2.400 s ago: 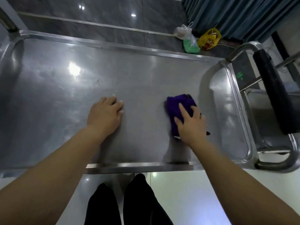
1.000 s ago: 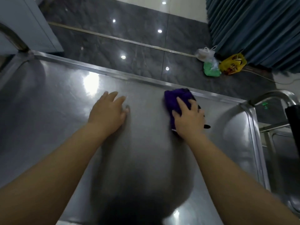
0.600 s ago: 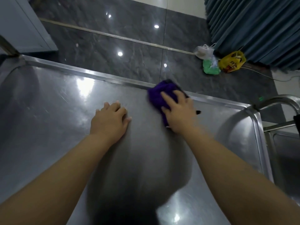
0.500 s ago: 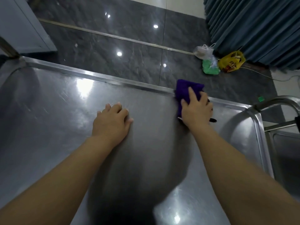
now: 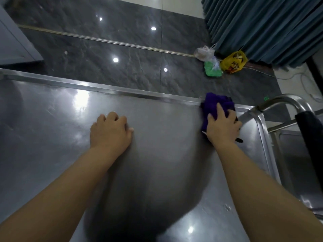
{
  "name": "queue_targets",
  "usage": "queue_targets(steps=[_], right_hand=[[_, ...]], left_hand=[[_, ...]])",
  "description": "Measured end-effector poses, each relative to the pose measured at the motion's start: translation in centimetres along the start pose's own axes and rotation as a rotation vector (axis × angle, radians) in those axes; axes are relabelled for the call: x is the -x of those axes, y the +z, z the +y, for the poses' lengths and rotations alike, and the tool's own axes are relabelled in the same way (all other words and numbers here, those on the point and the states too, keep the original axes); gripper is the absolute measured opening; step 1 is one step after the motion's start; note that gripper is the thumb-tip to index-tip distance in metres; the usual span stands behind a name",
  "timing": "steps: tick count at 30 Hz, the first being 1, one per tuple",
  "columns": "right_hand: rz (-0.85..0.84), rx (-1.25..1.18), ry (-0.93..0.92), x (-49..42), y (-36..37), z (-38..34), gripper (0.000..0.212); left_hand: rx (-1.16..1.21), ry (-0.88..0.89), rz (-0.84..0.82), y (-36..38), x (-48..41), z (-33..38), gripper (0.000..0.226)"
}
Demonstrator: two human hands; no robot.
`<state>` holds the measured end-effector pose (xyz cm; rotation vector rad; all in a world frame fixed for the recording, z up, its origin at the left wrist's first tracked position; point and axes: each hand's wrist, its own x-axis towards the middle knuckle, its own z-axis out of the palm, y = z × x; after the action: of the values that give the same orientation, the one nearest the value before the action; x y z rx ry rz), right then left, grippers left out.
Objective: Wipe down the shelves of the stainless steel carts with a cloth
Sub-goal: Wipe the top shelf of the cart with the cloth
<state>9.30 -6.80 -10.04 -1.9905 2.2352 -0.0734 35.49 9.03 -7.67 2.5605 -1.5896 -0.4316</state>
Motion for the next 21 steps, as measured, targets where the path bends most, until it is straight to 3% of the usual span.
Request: queue_targets(steps=[1, 3, 7, 9, 11, 14, 16, 18, 21], right_hand=[[0.012, 0.014, 0.083, -0.1, 0.1, 0.0, 0.054], [0.000, 0.084, -0.009, 1.0, 0.3, -0.9, 0.055], [-0.043, 0.030, -0.706, 4.7, 0.5, -0.2, 0.051], [-0.049, 0.021, -0.873, 3.4, 0.0, 2.3, 0.049], [0.003, 0.063, -0.672, 0.6, -0.6, 4.8, 0.050], [-0.001, -0.007, -0.097, -2.7, -1.3, 7.2, 0.054], [0.019, 0.043, 0.038, -2.2, -1.1, 6.2, 0.055], [0.000, 0.079, -0.092, 0.2, -0.7, 4.0, 0.055], [-0.027, 0.039, -0.652, 5.3, 0.1, 2.7, 0.053]], left_hand=[[0.013, 0.006, 0.008, 0.1, 0.0, 0.5, 0.033], [0.081, 0.083, 0.022, 0.4, -0.1, 2.0, 0.034], [0.138, 0.305, -0.014, 1.8, 0.7, 6.0, 0.040], [0.119, 0.298, -0.055, 2.6, 1.4, 7.2, 0.045], [0.057, 0.279, -0.076, 3.7, 2.1, 7.6, 0.049], [0.067, 0.245, -0.077, 4.7, 2.7, 7.6, 0.051], [0.078, 0.226, -0.076, 5.1, 2.8, 7.8, 0.051], [0.078, 0.209, -0.067, 5.4, 2.8, 7.8, 0.051], [0.080, 0.205, -0.069, 5.6, 3.1, 7.5, 0.051]])
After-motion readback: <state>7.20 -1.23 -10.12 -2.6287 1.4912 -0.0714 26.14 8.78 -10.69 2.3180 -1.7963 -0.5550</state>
